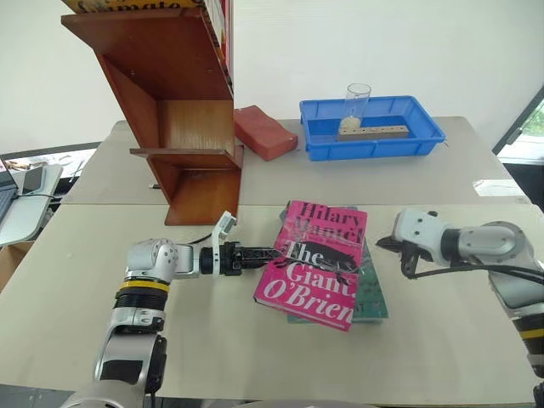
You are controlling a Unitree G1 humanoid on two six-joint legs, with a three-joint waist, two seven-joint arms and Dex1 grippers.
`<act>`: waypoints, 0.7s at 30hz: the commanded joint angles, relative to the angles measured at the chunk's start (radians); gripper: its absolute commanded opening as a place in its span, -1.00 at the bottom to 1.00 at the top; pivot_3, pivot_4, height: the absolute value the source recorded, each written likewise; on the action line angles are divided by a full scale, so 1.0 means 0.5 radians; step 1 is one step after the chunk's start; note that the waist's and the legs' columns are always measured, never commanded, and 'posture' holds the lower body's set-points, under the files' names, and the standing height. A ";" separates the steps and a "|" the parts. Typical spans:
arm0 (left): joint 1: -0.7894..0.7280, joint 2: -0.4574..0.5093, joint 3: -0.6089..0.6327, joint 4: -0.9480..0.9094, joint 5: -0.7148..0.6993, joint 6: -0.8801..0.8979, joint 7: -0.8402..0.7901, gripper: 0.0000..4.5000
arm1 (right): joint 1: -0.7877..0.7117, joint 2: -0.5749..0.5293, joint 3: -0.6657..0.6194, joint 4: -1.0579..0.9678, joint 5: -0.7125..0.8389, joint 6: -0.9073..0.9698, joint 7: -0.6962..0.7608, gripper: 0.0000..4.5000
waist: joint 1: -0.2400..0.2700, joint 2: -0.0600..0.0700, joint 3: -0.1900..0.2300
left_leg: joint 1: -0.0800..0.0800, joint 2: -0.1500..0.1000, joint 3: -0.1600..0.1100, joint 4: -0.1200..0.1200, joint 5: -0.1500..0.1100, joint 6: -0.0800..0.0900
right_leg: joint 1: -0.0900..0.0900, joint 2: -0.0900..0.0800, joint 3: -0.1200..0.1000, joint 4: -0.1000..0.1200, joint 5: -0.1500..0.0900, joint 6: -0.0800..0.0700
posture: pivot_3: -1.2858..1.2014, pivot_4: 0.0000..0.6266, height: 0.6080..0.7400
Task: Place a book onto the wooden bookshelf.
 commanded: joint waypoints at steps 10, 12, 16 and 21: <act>0.032 -0.172 0.168 -0.134 -0.169 -0.015 0.172 0.96 | -0.136 0.292 0.120 -0.225 0.048 0.134 -0.020 -1.00 | 0.003 0.000 0.000 | 0.000 -0.002 -0.004 0.000 0.002 -0.004 | 0.004 -0.001 -0.001 -0.001 0.000 0.000 | 0.03 -0.52 -0.56; 0.057 -0.173 0.222 -0.232 -0.225 0.006 0.191 0.96 | -0.142 0.291 0.113 -0.222 0.041 0.131 -0.017 -1.00 | 0.003 0.000 0.000 | 0.000 -0.002 -0.005 0.000 0.002 -0.004 | 0.005 -0.001 -0.001 -0.001 0.000 0.000 | 0.03 -0.52 -0.56; 0.111 -0.144 0.306 -0.430 -0.343 0.056 0.221 0.44 | -0.119 0.231 0.028 -0.252 0.071 0.124 0.001 -1.00 | 0.004 -0.001 0.001 | -0.001 -0.003 -0.007 -0.001 0.005 -0.008 | 0.005 -0.001 -0.002 -0.002 0.000 0.000 | 0.03 -0.52 -0.56; 0.139 -0.075 0.377 -0.712 -0.468 0.037 0.249 -0.54 | 0.000 0.034 -0.296 -0.412 0.224 0.231 0.037 -1.00 | 0.010 -0.001 0.004 | -0.001 -0.006 -0.012 -0.001 0.005 -0.009 | 0.009 -0.002 -0.002 -0.004 0.000 0.000 | 0.03 -0.52 -0.56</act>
